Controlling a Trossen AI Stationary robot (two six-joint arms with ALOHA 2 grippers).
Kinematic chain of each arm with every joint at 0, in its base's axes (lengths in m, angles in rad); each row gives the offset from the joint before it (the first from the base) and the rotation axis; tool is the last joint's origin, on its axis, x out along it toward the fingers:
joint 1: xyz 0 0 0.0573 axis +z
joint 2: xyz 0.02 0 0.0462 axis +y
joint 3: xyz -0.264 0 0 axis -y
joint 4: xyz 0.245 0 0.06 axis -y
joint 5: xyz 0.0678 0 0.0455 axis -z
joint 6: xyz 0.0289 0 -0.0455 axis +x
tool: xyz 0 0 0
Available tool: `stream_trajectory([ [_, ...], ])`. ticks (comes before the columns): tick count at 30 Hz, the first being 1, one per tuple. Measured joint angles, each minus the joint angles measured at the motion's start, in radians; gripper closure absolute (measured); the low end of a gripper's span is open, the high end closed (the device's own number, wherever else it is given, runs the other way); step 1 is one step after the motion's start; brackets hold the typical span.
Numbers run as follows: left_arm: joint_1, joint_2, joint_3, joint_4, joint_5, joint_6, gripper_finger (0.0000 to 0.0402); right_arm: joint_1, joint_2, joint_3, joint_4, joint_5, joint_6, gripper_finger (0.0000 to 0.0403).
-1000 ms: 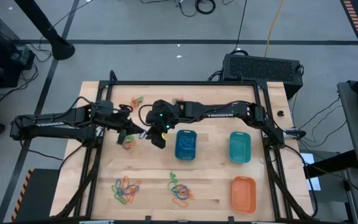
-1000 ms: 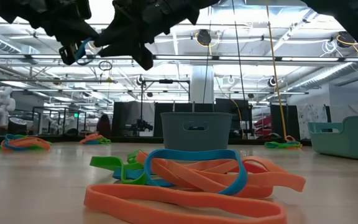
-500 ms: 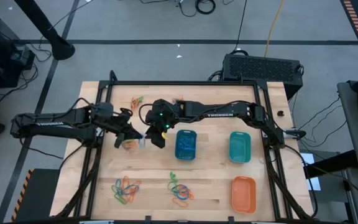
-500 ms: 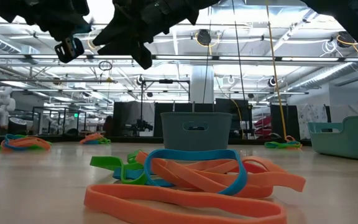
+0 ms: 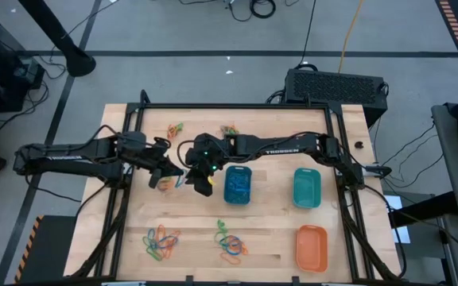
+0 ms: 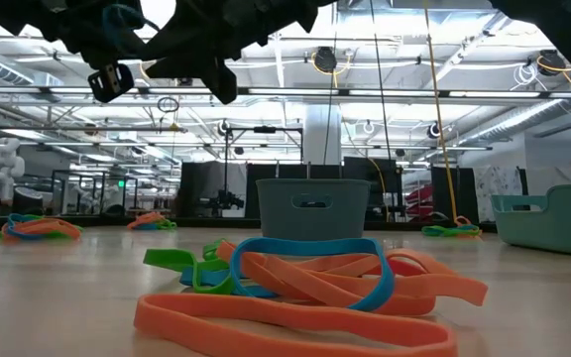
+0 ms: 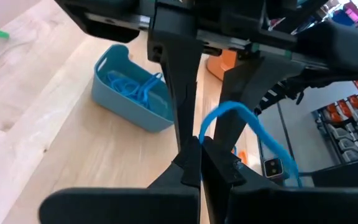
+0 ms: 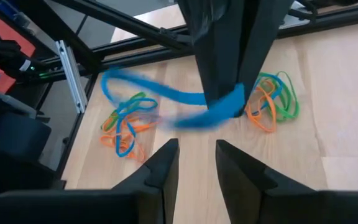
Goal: Sort rubber bands into baskets
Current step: Put the blue rubberband into the blue bin
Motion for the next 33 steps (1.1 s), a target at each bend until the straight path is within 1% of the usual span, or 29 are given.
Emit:
stream_trajectory([
  [9, 0.000, 0.035, 0.000, -0.001, 0.007, 0.026, 0.0400, -0.002, 0.000, 0.000, -0.013, 0.002, 0.004, 0.0328],
  [17, 0.000, 0.026, 0.000, -0.005, 0.010, 0.077, 0.0400, -0.016, 0.000, 0.000, -0.119, -0.005, 0.003, 0.0324],
  [18, 0.000, 0.026, 0.000, -0.006, 0.002, 0.083, 0.0400, -0.020, 0.000, 0.000, -0.131, -0.014, 0.003, 0.0324],
  [23, 0.000, 0.027, 0.000, -0.009, -0.030, 0.153, 0.0400, -0.034, 0.000, 0.000, -0.143, -0.154, 0.004, 0.0323],
  [27, 0.000, 0.027, 0.000, -0.009, -0.096, 0.168, 0.0400, -0.034, 0.000, 0.000, -0.113, -0.160, 0.037, 0.0323],
  [33, 0.000, 0.027, 0.000, -0.009, -0.133, 0.191, 0.0400, -0.034, 0.000, 0.000, -0.062, -0.156, 0.057, 0.0323],
])
